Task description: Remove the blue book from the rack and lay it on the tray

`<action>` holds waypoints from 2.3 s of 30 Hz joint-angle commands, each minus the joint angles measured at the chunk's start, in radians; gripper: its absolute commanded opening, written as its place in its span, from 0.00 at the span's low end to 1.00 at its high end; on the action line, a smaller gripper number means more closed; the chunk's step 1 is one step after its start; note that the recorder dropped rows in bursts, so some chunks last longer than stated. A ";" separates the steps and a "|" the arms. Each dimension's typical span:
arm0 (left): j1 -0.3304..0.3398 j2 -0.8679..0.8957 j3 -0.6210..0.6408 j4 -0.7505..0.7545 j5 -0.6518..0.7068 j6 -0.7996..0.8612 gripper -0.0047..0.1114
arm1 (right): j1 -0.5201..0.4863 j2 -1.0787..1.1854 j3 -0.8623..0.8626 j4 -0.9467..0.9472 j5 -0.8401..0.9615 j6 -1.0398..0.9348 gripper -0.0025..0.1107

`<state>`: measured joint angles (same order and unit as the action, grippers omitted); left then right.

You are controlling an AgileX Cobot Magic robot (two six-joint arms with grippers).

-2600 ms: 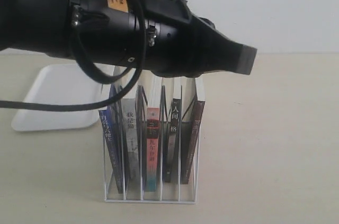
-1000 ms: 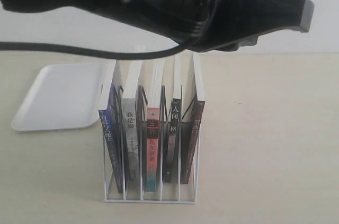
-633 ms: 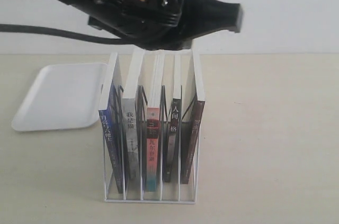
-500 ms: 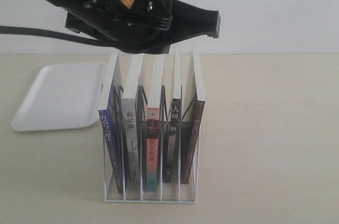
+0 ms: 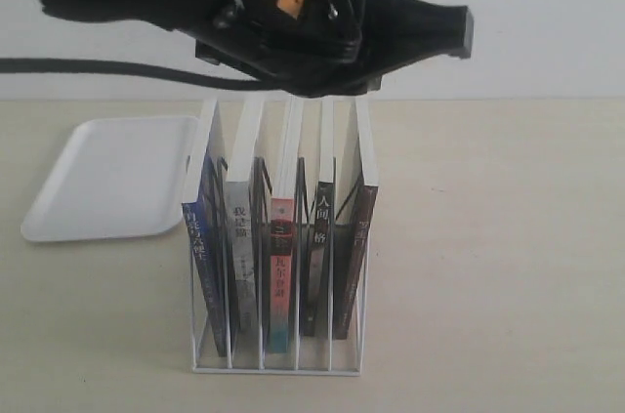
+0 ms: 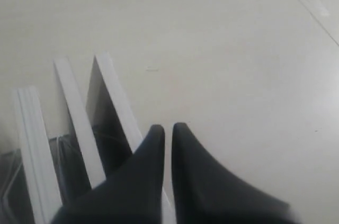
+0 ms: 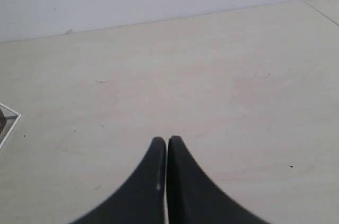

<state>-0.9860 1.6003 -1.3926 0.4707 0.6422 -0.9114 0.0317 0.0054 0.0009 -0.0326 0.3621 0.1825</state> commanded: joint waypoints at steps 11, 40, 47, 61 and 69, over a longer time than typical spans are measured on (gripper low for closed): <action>-0.001 0.072 -0.008 0.019 -0.036 0.008 0.08 | -0.002 -0.005 -0.001 -0.002 -0.012 -0.006 0.02; -0.001 0.135 -0.008 0.022 0.027 -0.015 0.43 | -0.002 -0.005 -0.001 -0.002 -0.012 -0.006 0.02; -0.001 0.151 -0.008 0.026 0.026 -0.012 0.43 | -0.002 -0.005 -0.001 -0.002 -0.012 -0.006 0.02; -0.001 0.165 -0.008 0.018 0.046 -0.010 0.42 | -0.002 -0.005 -0.001 -0.002 -0.012 -0.006 0.02; -0.001 0.168 -0.008 0.018 0.075 -0.012 0.32 | -0.002 -0.005 -0.001 -0.002 -0.012 -0.006 0.02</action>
<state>-0.9860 1.7650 -1.3950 0.4967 0.6924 -0.9204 0.0317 0.0054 0.0009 -0.0326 0.3601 0.1825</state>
